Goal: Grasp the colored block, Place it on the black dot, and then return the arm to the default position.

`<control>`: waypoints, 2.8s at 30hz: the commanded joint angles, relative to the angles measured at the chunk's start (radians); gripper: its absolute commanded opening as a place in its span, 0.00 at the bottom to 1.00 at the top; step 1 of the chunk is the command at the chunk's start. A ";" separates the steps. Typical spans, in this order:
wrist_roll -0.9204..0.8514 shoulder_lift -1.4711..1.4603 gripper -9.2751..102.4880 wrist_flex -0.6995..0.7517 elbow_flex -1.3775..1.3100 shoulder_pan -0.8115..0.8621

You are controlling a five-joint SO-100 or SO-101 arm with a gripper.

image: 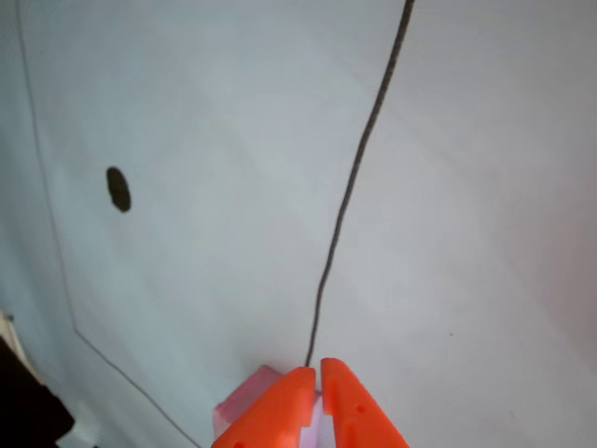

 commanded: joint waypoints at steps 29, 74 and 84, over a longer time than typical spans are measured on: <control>0.094 -0.161 0.08 0.066 -0.233 -0.089; 0.282 -1.578 0.27 0.379 -1.264 -0.459; 0.242 -1.657 0.41 0.390 -1.243 -0.459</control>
